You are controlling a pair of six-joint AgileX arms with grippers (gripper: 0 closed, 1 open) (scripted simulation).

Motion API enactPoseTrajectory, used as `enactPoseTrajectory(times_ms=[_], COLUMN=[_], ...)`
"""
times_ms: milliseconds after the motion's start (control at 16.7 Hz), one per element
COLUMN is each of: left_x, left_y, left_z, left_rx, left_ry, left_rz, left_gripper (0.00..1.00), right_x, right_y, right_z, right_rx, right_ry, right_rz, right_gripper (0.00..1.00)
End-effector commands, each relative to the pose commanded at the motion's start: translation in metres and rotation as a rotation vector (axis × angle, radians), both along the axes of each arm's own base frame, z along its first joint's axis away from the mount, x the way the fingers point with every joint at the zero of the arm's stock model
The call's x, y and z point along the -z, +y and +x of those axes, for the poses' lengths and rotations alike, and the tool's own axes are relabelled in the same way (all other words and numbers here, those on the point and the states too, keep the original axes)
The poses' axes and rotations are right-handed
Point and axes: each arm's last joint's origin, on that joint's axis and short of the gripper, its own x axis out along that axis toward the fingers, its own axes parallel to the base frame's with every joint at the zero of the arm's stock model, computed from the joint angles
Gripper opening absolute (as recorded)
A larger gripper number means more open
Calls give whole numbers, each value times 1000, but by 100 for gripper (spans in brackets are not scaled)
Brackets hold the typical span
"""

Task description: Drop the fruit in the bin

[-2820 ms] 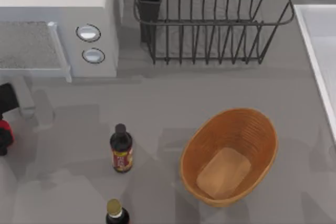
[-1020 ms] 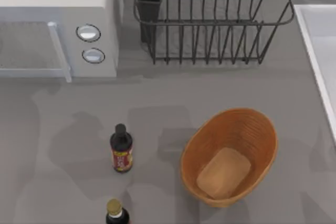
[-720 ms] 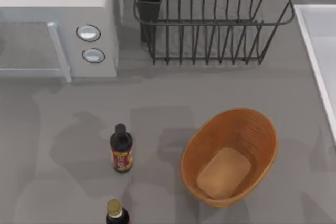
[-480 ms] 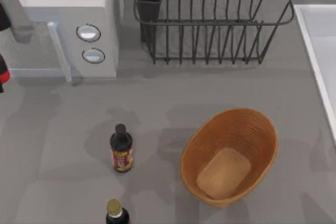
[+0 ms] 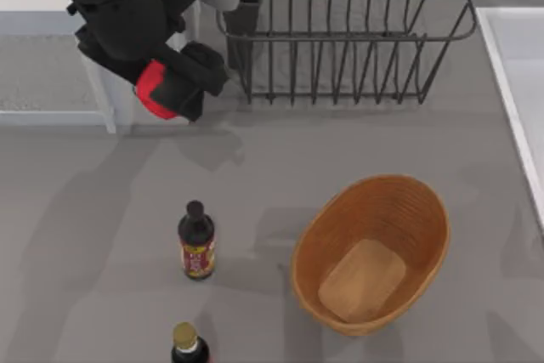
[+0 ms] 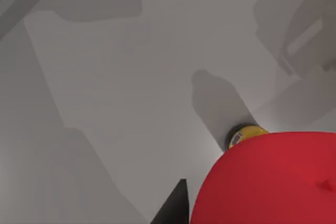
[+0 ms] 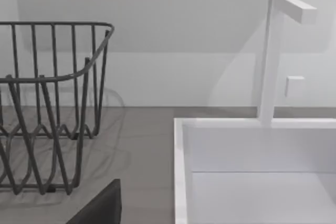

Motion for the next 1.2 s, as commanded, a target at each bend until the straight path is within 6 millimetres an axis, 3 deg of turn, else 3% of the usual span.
enactPoseTrajectory(times_ms=[300, 600, 840, 1200], left_x=[7, 18, 26, 27], left_y=[-100, -162, -184, -185], left_z=[-32, -67, -80, -80], left_rx=[-326, -588, -694, -707], left_ry=[134, 198, 207, 209], left_rz=[-28, 16, 45, 47], left_gripper=[0, 0, 0, 0], right_x=[0, 0, 0, 0], right_y=[0, 0, 0, 0], right_z=[0, 0, 0, 0], right_rx=[0, 0, 0, 0], right_ry=[0, 0, 0, 0], right_rz=[0, 0, 0, 0], right_gripper=[100, 100, 100, 100])
